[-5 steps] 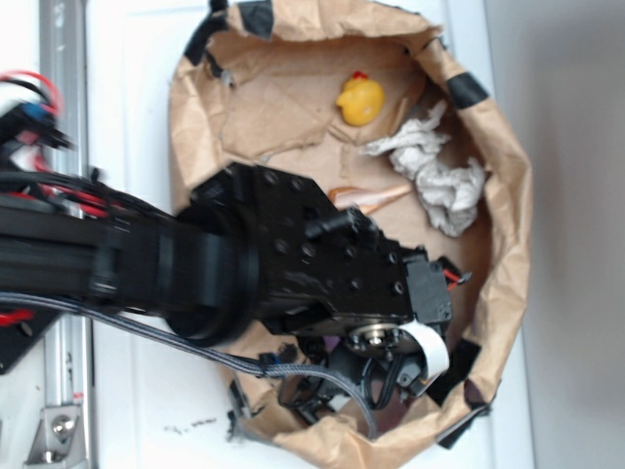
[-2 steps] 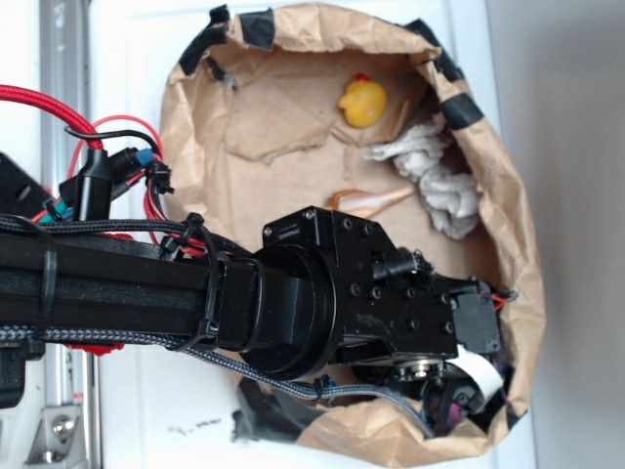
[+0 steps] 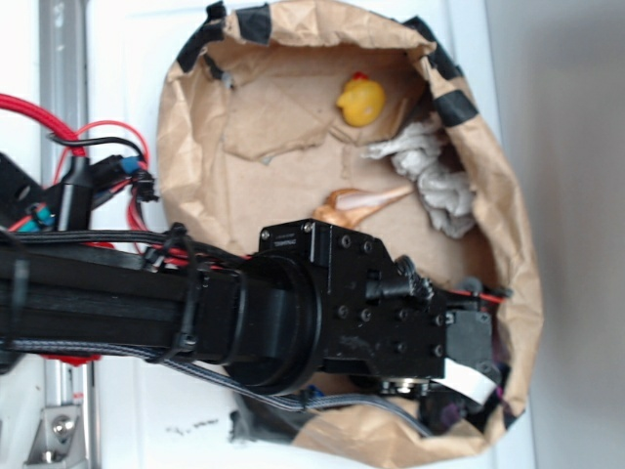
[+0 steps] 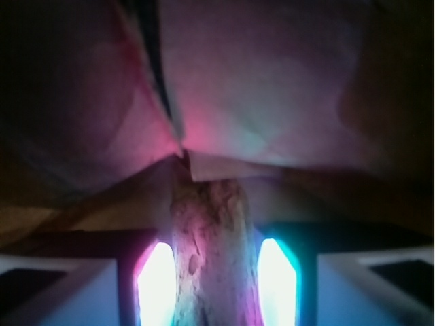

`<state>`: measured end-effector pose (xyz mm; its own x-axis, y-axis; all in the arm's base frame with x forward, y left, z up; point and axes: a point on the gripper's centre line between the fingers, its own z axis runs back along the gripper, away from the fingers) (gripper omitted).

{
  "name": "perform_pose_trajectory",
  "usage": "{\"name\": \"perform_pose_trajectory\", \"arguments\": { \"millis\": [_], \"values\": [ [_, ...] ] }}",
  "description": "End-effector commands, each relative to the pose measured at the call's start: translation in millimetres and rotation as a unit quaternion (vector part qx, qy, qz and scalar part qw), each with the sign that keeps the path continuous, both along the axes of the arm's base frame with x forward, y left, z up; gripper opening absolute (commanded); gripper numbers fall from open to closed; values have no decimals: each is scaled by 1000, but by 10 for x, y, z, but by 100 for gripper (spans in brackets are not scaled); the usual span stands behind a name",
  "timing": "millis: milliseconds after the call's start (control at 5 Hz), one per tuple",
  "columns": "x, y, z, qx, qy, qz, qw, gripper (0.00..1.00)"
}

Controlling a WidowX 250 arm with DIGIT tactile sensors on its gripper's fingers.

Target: Grab the wood chip.

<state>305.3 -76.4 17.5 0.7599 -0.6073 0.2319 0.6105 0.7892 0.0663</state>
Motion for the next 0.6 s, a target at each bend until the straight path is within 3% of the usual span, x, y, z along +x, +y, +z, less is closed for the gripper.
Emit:
{"name": "perform_pose_trajectory", "arguments": {
  "millis": [0, 200, 400],
  "values": [
    [-232, 514, 958, -37, -7, 150, 988, 0],
    [-341, 655, 1280, -68, 0, 205, 976, 0],
    [-381, 633, 1399, -47, 10, 255, 966, 0]
  ]
}}
